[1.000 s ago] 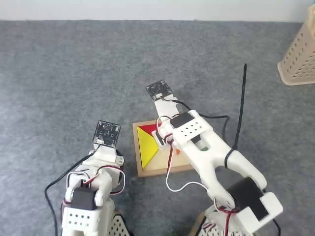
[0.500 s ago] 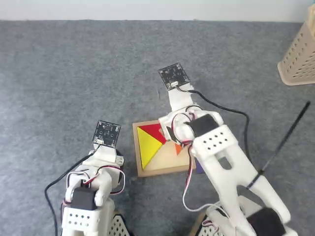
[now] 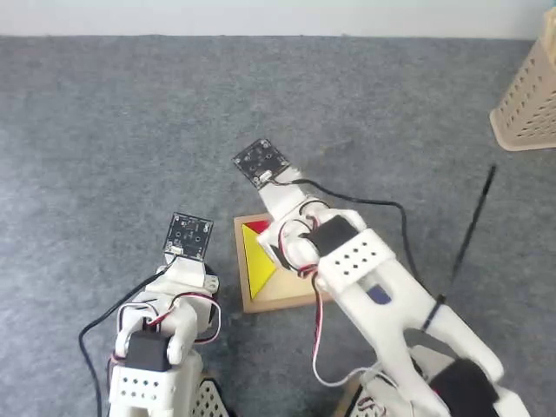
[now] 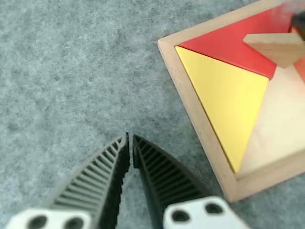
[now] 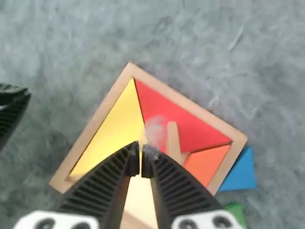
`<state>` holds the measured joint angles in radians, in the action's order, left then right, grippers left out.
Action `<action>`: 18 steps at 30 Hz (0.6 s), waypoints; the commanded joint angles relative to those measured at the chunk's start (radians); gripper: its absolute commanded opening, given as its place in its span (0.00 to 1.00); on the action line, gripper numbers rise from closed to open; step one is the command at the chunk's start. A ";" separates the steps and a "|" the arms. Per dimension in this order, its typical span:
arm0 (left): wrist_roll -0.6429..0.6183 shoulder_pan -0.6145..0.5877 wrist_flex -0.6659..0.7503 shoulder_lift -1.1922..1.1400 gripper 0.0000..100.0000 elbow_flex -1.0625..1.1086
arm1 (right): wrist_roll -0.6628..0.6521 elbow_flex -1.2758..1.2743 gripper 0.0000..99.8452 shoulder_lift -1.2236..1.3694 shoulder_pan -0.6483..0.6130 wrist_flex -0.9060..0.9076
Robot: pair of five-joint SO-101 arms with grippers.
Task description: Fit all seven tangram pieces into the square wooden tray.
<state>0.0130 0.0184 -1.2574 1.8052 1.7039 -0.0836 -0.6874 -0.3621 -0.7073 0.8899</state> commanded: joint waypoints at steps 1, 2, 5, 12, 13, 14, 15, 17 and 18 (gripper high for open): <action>-0.006 -0.002 -0.006 0.021 0.01 -0.019 | -0.052 0.011 0.01 0.051 0.019 -0.041; -0.006 -0.002 -0.006 0.021 0.01 -0.019 | -0.054 0.011 0.01 0.074 0.027 -0.054; -0.006 -0.002 -0.006 0.021 0.01 -0.019 | -0.058 0.012 0.01 0.124 0.056 -0.084; -0.006 -0.002 -0.006 0.021 0.01 -0.019 | -0.058 0.038 0.01 0.160 0.133 -0.087; -0.006 -0.002 -0.006 0.021 0.01 -0.019 | -0.058 0.038 0.01 0.160 0.140 -0.087; -0.006 -0.002 -0.006 0.021 0.01 -0.019 | -0.058 0.038 0.01 0.160 0.147 -0.087; -0.006 -0.002 -0.006 0.021 0.01 -0.019 | -0.058 0.038 0.01 0.160 0.153 -0.087; -0.006 -0.002 -0.006 0.021 0.01 -0.019 | -0.058 0.038 0.01 0.160 0.162 -0.087; -0.006 -0.002 -0.006 0.021 0.01 -0.019 | -0.058 0.038 0.01 0.160 0.163 -0.087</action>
<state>0.0130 0.0184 -1.2574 1.8052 1.7039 -0.1266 -0.6874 -0.1918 -0.5631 0.8255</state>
